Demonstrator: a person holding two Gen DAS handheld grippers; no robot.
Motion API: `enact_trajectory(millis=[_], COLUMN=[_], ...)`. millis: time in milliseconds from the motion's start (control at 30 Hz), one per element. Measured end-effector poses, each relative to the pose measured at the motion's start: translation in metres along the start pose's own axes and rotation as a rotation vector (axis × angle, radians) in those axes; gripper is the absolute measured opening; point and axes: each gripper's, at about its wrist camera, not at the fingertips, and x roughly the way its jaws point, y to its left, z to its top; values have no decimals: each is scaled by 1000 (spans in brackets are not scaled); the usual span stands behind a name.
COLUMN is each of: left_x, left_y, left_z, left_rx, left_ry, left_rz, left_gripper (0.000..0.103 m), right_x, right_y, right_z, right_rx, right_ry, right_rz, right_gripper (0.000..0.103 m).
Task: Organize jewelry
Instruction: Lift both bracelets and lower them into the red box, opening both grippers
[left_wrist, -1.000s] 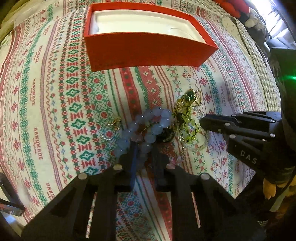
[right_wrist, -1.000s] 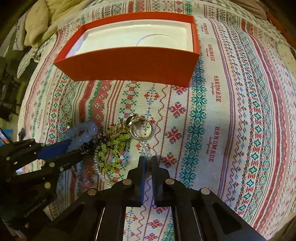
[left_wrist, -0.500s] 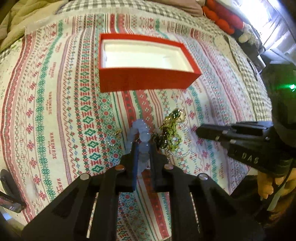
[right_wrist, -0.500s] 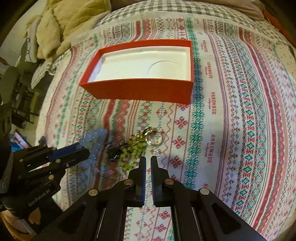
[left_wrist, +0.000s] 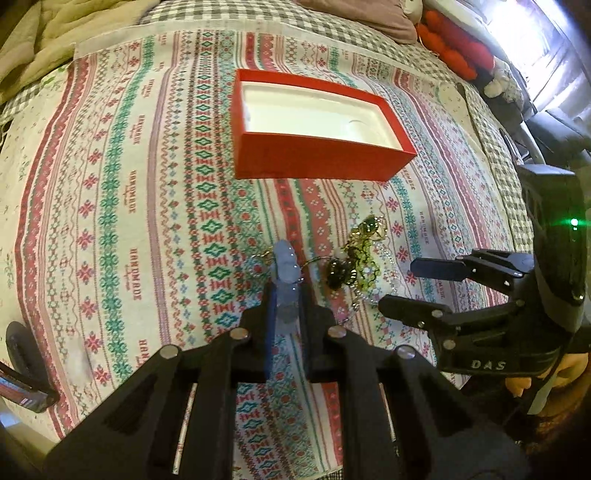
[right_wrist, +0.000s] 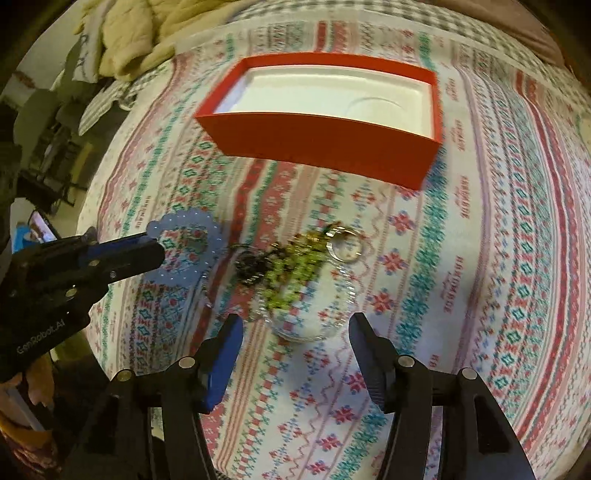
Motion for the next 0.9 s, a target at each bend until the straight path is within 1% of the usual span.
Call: enact_trajectory(millis=[33,100,267,333,367,433,500,900], left_x=[-1,-2,-3,-2,-2,-3,-6,-34], left_y=[0,3,7,8,8,8,8,1], left_z=[0,-1,-4,-4,-4,-3,-3,6], left_rx=[-3,-9,-13,-16,-17,-17,-17,-28], left_ry=[-1,-2,2,5,6,5,-2,-87], left_rz=[1,2,5,10,12,13,11,-8], left_gripper=[13,13,13,13,13,13,13,13], right_x=[1,6,21,30,33,30,19,-49], right_y=[-1,-5,-14,-13,-12,-13,-15,-16], right_z=[2,7,18,22,23,22,18,19], right_rx=[14,51,120,129,129,128,124,120], right_ry=[-3,-8,-6,9,16,8,-18,-188], right_rz=[1,9,40,68,78,85,89,143], right_gripper=[58,47,32,21,11,8,6,6])
